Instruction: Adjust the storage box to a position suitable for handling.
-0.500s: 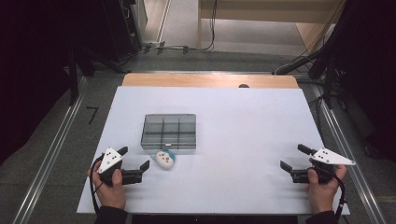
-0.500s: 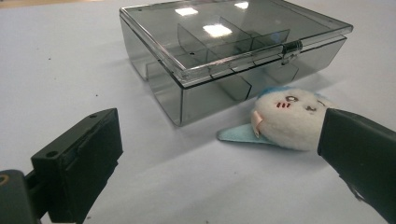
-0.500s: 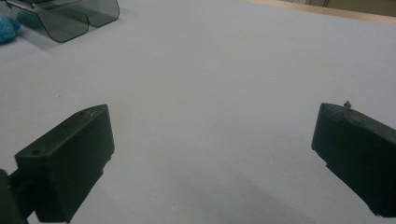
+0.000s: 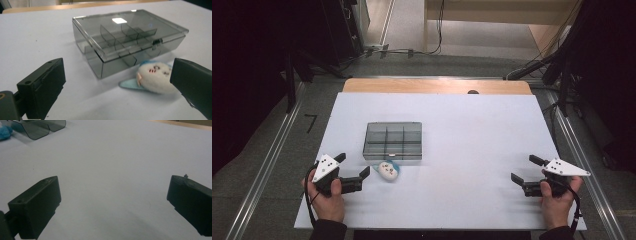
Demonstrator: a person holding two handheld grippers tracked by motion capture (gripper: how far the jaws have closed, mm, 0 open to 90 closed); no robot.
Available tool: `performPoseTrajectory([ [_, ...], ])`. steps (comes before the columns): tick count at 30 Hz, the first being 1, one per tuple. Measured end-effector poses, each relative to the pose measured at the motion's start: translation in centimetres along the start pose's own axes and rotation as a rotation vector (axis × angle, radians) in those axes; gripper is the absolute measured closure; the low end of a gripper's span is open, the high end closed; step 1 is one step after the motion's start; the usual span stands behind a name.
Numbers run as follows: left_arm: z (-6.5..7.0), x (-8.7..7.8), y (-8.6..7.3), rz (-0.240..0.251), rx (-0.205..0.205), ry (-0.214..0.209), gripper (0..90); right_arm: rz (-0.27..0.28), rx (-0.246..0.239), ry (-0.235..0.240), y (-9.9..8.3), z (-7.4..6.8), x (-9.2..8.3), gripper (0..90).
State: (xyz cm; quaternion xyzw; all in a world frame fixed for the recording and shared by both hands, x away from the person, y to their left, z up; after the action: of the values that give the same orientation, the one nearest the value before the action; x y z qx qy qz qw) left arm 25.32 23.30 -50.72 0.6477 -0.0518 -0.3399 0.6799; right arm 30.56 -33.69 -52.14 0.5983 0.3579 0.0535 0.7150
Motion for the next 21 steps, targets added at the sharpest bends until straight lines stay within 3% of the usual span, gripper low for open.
performPoseTrajectory([
  [2,-0.1,0.0,0.6,0.005,-0.004,0.009,3.7,0.0,0.0,0.001,0.0,0.0,0.0,0.0],
  [3,-0.2,0.1,0.8,0.01,-0.01,-0.007,3.7,0.0,0.0,0.001,0.0,0.0,0.0,0.0],
  [5,-0.5,0.0,1.3,0.016,-0.028,-0.026,11.7,-0.005,0.0,0.004,0.0,-0.1,0.0,0.0],
  [9,-1.3,0.2,2.3,0.006,-0.052,-0.022,18.0,-0.006,0.0,0.005,0.0,0.0,0.1,0.0],
  [12,-2.2,0.3,3.1,0.012,-0.078,-0.03,31.9,-0.009,-0.001,0.007,0.0,-0.1,0.1,0.0],
  [13,-2.4,0.4,3.3,0.006,-0.083,-0.031,31.9,-0.009,-0.001,0.007,0.0,-0.1,0.1,0.0],
  [16,-3.2,1.1,3.9,-0.01,-0.099,-0.024,46.4,-0.01,-0.002,0.005,0.0,0.0,0.1,0.0],
  [19,-3.8,1.9,4.2,-0.035,-0.118,-0.031,52.3,-0.01,-0.002,0.006,0.0,0.0,0.1,0.0],
  [21,-4.2,2.4,4.3,-0.048,-0.129,-0.037,62.2,-0.011,-0.003,0.005,-0.1,0.0,0.1,0.0],
])
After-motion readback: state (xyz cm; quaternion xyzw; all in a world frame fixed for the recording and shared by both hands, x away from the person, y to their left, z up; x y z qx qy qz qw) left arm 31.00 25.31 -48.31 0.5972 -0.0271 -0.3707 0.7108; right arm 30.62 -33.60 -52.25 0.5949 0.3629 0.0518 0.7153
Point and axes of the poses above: each handheld gripper's, and its own axes: x roughly forward along the jaws, y roughly out of its top, z roughly to its right, the point moved 4 cm from there along x, roughly forward along the jaws, and after that the axes turned 8 degrees about -y, right-handed, at the moved point
